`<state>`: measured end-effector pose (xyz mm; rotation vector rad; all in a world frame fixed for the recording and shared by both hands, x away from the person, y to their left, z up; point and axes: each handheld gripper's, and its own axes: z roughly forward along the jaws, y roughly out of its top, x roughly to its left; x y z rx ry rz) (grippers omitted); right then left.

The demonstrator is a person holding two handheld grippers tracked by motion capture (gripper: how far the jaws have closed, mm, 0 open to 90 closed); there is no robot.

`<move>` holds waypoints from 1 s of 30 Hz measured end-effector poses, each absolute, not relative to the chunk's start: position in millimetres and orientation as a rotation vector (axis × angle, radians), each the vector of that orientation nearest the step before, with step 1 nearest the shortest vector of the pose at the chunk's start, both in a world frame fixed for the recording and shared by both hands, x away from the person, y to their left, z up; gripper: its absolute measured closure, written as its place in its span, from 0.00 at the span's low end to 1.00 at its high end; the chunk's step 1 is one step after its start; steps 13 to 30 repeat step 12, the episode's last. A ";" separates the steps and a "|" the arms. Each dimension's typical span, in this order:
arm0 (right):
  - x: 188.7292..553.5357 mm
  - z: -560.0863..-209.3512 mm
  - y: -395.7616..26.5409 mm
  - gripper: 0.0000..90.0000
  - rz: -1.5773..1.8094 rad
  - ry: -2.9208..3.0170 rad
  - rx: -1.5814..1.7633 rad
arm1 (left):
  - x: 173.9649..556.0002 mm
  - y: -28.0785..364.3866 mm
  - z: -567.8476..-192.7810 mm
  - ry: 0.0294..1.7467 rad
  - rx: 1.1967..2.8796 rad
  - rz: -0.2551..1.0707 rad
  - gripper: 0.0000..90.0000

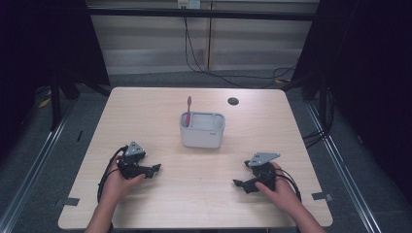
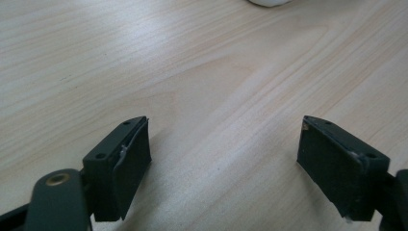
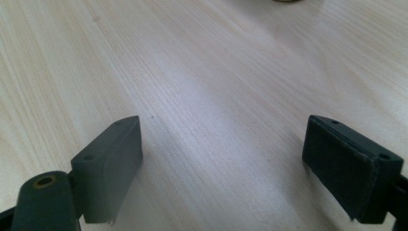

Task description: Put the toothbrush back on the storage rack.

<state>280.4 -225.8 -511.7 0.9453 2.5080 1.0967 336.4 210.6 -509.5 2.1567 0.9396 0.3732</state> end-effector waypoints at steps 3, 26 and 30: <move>280.4 -511.7 -225.8 0.15 1.097 2.508 0.946 | 336.2 209.3 -509.9 0.927 2.167 0.378 0.18; 280.5 -511.7 -225.8 0.15 1.097 2.509 0.943 | 336.5 209.4 -509.9 0.928 2.169 0.377 0.17; 280.5 -511.7 -225.8 0.15 1.097 2.509 0.943 | 336.5 209.4 -509.9 0.928 2.169 0.377 0.17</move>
